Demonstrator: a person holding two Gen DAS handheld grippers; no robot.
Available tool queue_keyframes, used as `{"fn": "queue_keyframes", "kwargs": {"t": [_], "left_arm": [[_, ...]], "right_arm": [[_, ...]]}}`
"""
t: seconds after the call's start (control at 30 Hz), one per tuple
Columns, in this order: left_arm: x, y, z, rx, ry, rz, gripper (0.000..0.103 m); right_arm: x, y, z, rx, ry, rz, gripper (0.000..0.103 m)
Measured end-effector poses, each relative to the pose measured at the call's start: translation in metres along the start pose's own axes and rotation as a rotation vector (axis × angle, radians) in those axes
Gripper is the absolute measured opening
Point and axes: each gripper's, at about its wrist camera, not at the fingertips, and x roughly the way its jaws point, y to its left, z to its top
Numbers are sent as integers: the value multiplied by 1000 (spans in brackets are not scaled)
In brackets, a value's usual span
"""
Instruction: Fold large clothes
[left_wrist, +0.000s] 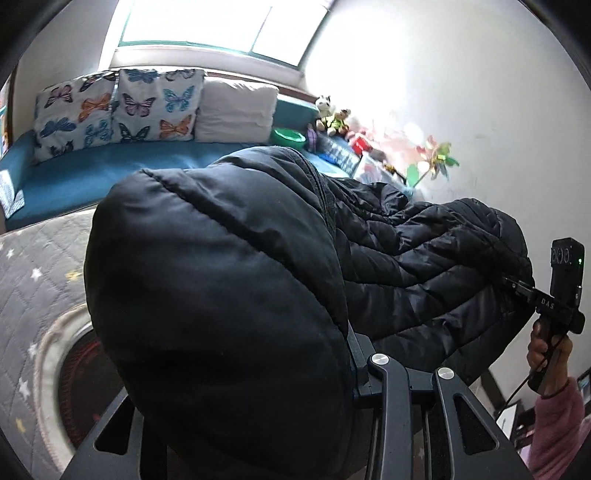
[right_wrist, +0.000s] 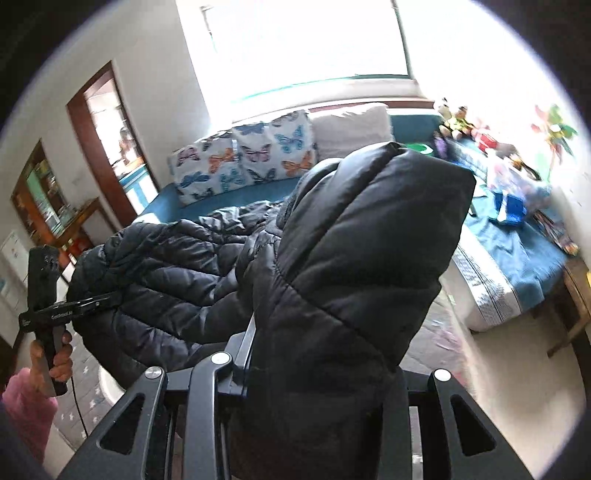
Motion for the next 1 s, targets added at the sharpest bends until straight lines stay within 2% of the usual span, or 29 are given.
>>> {"fn": "queue_keyframes", "kwargs": {"t": [0.1,0.17,0.23,0.27,0.33,0.4,0.5,0.57,0.63,0.67,0.73,0.8,0.87,0.97,1.0], "left_arm": [[42,-19,-3,16,65,29,46],[66,-27,-12,31,107,88,54],[81,-24,-22,9,129,114,72],[87,-19,-25,-23,138,96,77],[95,-8,-25,-88,151,57,88],[96,6,-18,-141,167,20,88],[87,22,-8,-157,165,19,88],[74,21,4,-147,142,37,88],[51,36,12,-130,104,74,88],[28,46,11,-116,85,90,88],[1,43,19,-81,33,121,90],[-19,39,28,-51,-12,147,93],[-30,26,37,1,-42,153,93],[-27,3,46,51,-65,153,91],[-20,-3,48,63,-62,147,85]], "right_arm": [[21,-21,-15,53,44,-16,38],[42,-40,-34,104,104,-23,43],[67,-57,-56,148,165,-65,52],[75,-66,-66,188,179,-55,61],[81,-87,-82,280,181,-6,68],[79,-97,-87,340,182,36,68],[68,-96,-78,294,191,3,68],[58,-95,-69,260,201,-42,69],[48,-88,-61,226,198,-84,69],[46,-93,-61,209,190,-123,69],[27,-87,-56,145,137,-227,71],[17,-80,-47,122,96,-290,71],[17,-70,-37,109,82,-285,71],[30,-56,-27,108,74,-220,71],[38,-51,-25,109,74,-198,70]]}}
